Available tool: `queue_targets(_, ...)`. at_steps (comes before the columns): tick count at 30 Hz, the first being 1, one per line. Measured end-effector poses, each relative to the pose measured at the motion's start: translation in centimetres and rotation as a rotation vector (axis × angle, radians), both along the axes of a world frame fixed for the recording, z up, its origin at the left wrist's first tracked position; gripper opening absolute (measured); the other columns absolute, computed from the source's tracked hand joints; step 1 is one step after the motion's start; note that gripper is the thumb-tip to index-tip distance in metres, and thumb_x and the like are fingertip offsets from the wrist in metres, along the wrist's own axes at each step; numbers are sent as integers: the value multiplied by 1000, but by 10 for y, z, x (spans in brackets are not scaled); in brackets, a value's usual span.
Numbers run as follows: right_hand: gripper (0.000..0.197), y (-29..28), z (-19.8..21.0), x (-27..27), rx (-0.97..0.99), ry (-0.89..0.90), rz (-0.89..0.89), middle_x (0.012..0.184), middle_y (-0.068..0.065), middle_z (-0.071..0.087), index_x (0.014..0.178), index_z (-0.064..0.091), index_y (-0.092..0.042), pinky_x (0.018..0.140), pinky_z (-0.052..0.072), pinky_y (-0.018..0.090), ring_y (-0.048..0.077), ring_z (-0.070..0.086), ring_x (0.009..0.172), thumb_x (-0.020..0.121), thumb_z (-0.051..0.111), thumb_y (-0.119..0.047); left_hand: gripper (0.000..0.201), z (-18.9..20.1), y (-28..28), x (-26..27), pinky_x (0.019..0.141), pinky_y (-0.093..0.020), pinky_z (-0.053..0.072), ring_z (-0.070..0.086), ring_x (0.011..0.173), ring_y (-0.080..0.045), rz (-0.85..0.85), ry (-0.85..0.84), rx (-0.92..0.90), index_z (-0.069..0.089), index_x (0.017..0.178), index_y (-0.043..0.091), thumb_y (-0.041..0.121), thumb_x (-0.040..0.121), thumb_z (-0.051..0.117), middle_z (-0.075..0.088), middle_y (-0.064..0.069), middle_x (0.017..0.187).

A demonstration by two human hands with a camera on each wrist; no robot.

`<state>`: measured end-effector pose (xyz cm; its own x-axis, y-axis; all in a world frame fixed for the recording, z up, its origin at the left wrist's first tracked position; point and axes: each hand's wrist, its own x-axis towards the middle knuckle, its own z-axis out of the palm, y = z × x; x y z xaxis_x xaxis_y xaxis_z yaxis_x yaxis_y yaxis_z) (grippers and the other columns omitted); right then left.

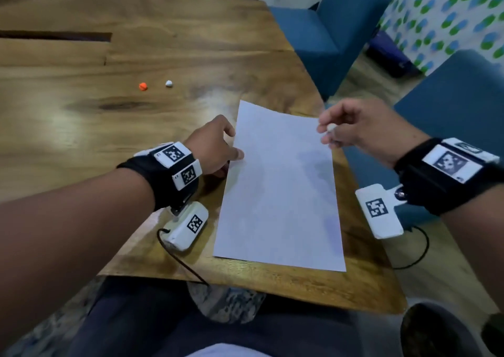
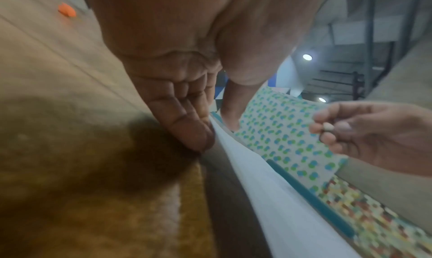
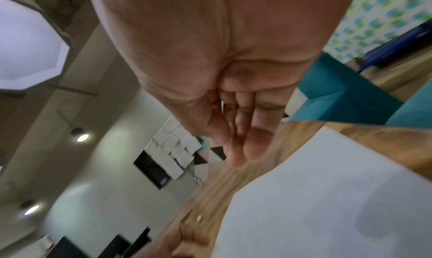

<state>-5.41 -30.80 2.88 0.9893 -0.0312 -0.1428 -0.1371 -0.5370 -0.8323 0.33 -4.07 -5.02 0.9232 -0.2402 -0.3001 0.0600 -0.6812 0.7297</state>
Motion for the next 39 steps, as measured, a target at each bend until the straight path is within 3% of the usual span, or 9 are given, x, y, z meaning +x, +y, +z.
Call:
queue_targets(4, 8, 33, -12, 7, -79, 37, 127, 93, 16, 74, 96, 68, 1, 77, 62, 34, 20, 75, 79, 92, 64, -4, 67, 7, 13, -10, 93, -37, 50, 60, 107, -23, -180, -151, 154, 47, 139, 33, 35, 82, 82, 52, -6, 130)
queue_targets(7, 14, 57, -30, 9, -341, 37, 285, 79, 1, 73, 87, 66, -15, 69, 60, 35, 16, 73, 69, 95, 59, -24, 92, 5, 24, -19, 114, -44, 36, 30, 144, -27, -409, -185, 378, 37, 153, 38, 53, 74, 82, 24, -5, 161)
queue_targets(9, 15, 71, -41, 10, -480, 29, 367, 71, -8, 66, 85, 64, -24, 65, 51, 28, 10, 65, 62, 95, 58, -33, 111, 0, 27, -25, 119, -54, 27, 11, 154, -27, -546, -165, 543, 23, 158, 39, 74, 67, 75, 8, 0, 170)
queue_targets(11, 11, 86, -49, 11, -536, 15, 437, 71, -15, 58, 90, 65, -26, 68, 44, 26, 2, 56, 65, 95, 59, -34, 119, -6, 27, -28, 118, -62, 23, 3, 155, -27, -614, -164, 625, 18, 157, 41, 85, 59, 68, 2, 4, 171)
queue_targets(17, 6, 111, -64, 23, -635, 20, 496, 78, -14, 59, 91, 64, -25, 72, 45, 28, 15, 60, 86, 87, 64, -29, 120, -16, 29, -29, 116, -68, 20, 0, 156, -27, -637, -201, 661, 14, 155, 48, 89, 55, 65, 1, 10, 170)
queue_targets(24, 8, 115, -74, 12, -676, 13, 521, 84, -2, 67, 83, 63, -23, 74, 54, 37, 21, 63, 84, 87, 63, -30, 109, -12, 28, -29, 111, -67, 27, 5, 154, -27, -665, -221, 668, 22, 149, 49, 87, 57, 67, 0, 14, 169)
queue_targets(30, 10, 120, -74, -23, -673, 24, 746, 80, 0, 66, 86, 62, -22, 69, 51, 37, 20, 61, 76, 92, 59, -29, 121, -10, 26, -30, 113, -65, 27, 2, 155, -28, -656, -211, 698, 17, 156, 39, 86, 58, 69, -2, 14, 170)
queue_targets(34, 7, 115, -76, 6, -698, -15, 599, 86, 2, 67, 91, 63, -23, 76, 54, 39, 23, 63, 84, 89, 60, -30, 116, -9, 27, -29, 114, -66, 24, 0, 155, -29, -667, -196, 687, 15, 154, 45, 86, 60, 69, -3, 15, 170)
queue_targets(39, 9, 113, -77, 13, -651, 4, 467, 84, 0, 67, 83, 63, -24, 74, 56, 40, 20, 63, 79, 88, 60, -30, 114, -9, 26, -30, 112, -64, 27, 2, 154, -28, -660, -198, 688, 20, 154, 46, 86, 59, 69, -2, 15, 170)
